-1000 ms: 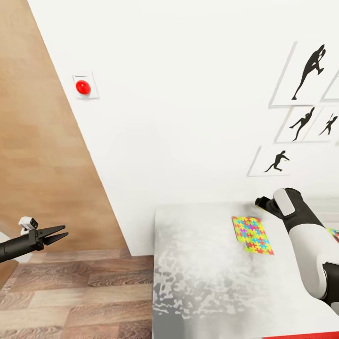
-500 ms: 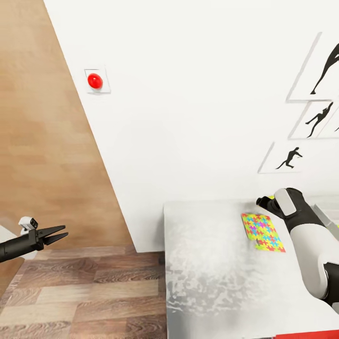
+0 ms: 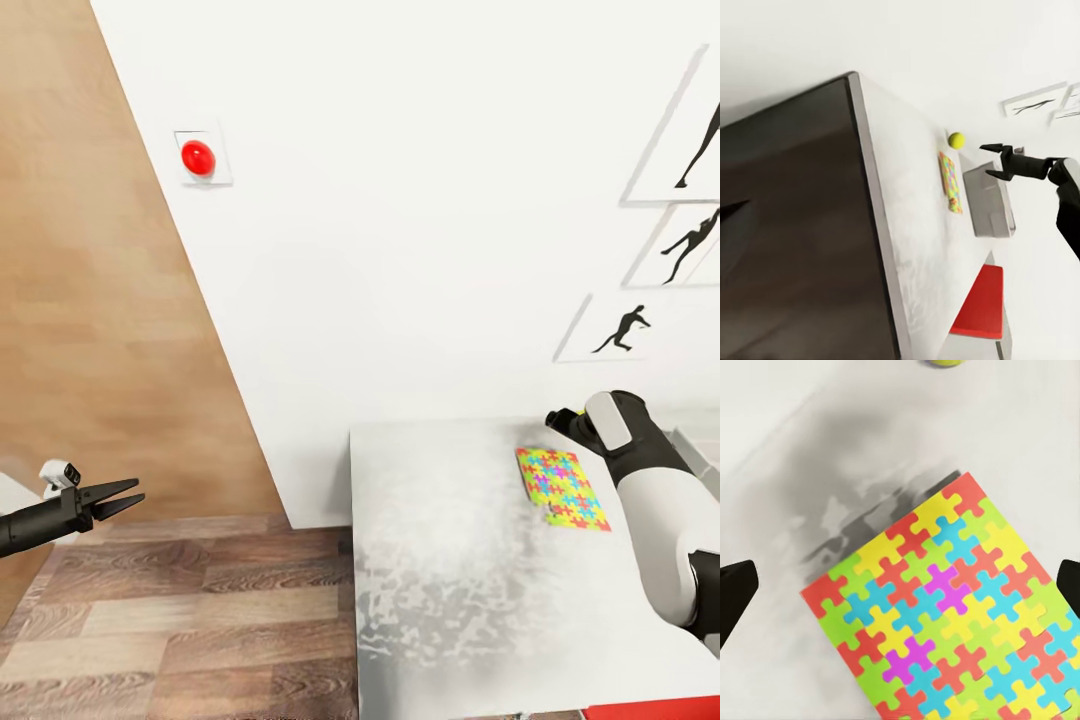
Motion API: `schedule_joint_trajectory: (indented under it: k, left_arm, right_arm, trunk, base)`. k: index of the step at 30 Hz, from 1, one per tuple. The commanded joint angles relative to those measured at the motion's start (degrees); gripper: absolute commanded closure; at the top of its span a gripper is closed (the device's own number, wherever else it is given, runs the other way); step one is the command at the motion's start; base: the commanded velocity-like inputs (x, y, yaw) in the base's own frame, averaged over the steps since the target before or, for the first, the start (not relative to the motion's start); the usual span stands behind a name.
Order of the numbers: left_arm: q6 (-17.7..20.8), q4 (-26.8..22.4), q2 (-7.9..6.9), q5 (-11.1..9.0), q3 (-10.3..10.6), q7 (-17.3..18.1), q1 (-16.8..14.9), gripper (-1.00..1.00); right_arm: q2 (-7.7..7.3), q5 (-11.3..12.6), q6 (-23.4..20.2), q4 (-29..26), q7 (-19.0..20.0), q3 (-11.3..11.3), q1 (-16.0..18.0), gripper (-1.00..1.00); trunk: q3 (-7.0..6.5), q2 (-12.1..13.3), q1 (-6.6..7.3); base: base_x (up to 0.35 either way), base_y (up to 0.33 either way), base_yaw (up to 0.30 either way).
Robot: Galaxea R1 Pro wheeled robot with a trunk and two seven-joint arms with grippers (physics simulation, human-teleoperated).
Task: Put all the toys in the child's room - the three board games (two on the bed and one on the table), the two jigsaw puzzles on the table, and the tennis ball on the table - inside the toy box on the table in the child's room.
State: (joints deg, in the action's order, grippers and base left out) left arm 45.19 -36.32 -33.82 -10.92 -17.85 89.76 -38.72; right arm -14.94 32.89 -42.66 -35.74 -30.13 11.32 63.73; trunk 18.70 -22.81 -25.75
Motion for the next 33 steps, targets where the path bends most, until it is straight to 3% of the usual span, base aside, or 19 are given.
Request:
schedule_joint_trajectory:
  k: [1,10,33]
  left_arm:
    - [0.61,0.00,-0.01,0.03,0.01,0.24,-0.04,-1.00]
    - [0.61,-0.01,0.04,0.04,0.01,0.24,-0.04,-1.00]
    - [0.61,0.01,0.07,0.07,0.01,0.24,-0.04,-1.00]
  right_arm:
    - [0.00,0.60,-0.09,-0.08,-0.52,0.01,0.28,-1.00]
    - [-0.01,0.60,0.50,-0.11,-0.59,0.01,2.26,-1.00]
    - [-0.01,0.36,1.20,-0.12,-0.72,-0.05,3.25,-1.00]
  trunk:
    - [0.20,-0.11,-0.03]
    - [1.05,-0.11,-0.03]
    - [3.21,-0.11,-0.03]
  base:
    - [0.000,0.002,0.000]
    - [0.000,0.000,0.000]
    - [0.000,0.000,0.000]
